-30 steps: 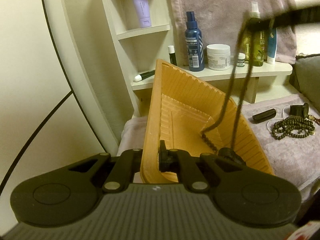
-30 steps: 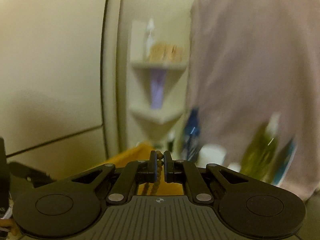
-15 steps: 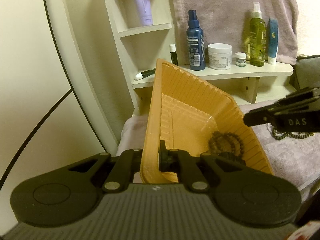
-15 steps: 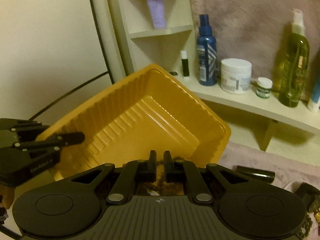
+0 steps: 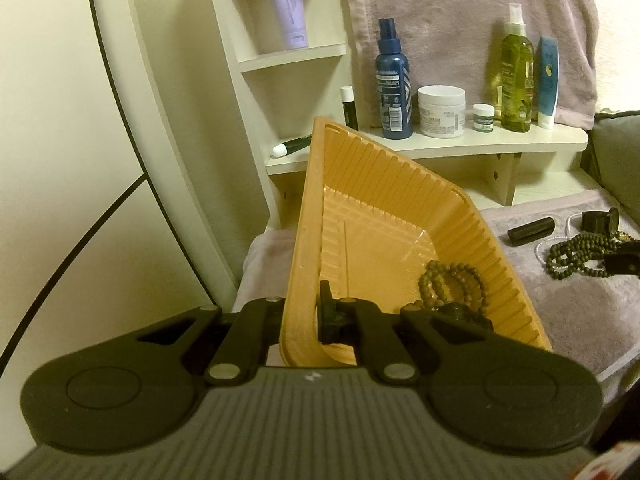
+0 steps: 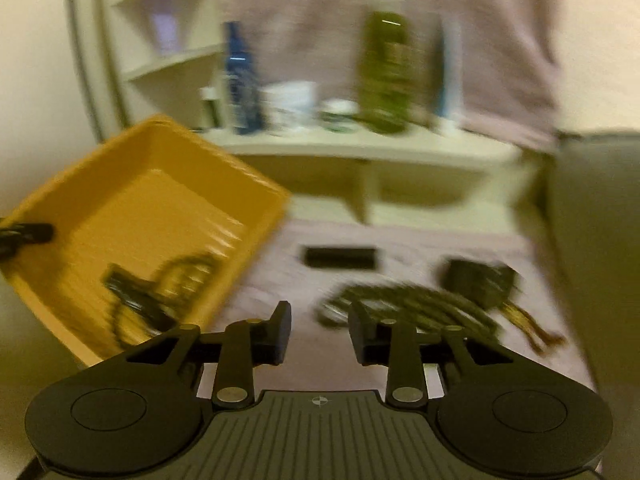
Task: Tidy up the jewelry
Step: 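Move the right tool to the red and gold bead bracelet, then grasp the red and gold bead bracelet and lift it toward the tray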
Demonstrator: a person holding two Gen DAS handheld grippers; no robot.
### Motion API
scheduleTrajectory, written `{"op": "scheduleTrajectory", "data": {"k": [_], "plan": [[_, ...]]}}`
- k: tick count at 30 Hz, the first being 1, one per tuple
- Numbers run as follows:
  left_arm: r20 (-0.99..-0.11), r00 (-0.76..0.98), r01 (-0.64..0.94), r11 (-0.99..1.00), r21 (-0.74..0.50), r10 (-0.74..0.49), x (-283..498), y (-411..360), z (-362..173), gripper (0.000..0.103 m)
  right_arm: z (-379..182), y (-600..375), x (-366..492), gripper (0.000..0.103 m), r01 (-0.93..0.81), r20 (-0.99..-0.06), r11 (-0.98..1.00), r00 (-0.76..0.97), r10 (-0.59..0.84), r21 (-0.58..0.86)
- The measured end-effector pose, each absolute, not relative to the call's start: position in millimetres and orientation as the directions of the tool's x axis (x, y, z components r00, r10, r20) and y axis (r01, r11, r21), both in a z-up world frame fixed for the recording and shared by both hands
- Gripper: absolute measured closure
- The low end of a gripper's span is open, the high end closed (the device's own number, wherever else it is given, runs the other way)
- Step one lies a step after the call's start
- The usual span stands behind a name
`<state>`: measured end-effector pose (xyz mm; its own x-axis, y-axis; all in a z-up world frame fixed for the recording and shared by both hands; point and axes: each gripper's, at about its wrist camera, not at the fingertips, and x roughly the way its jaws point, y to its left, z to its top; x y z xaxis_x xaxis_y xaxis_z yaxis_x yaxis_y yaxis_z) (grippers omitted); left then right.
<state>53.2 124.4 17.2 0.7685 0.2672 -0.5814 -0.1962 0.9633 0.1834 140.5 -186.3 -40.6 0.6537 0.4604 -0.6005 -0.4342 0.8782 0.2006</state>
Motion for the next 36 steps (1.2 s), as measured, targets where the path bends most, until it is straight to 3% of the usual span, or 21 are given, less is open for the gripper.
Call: {"op": "scheduleTrajectory", "data": {"k": [10,25,27,29,36], "plan": [[-0.585,0.763,-0.194,0.961,0.198,0.275,54.8,122.4,17.9,0.099,-61.7,-258.8,140.7,0.070,-0.255,-0.635,0.955,0.715,0.291,0.150],[-0.590,0.757,-0.191,0.958,0.214,0.283,56.5,120.1,18.3,0.099,-79.1,-261.0,175.0,0.070,-0.302,-0.635,0.952,0.744,0.210,-0.039],[-0.591,0.755,-0.191,0.958,0.215,0.283,56.7,120.0,18.4,0.099,-83.3,-259.8,181.9,0.073,-0.321,-0.642,0.945,0.737,0.212,-0.056],[-0.593,0.754,-0.191,0.958,0.215,0.284,57.1,120.2,18.4,0.099,-87.2,-259.0,187.8,0.085,-0.337,-0.648,0.939,0.731,0.214,-0.069],[-0.598,0.748,-0.195,0.956,0.218,0.289,57.0,121.8,17.2,0.099,-97.3,-258.8,205.6,0.088,-0.364,-0.674,0.927,0.708,0.211,-0.092]]}}
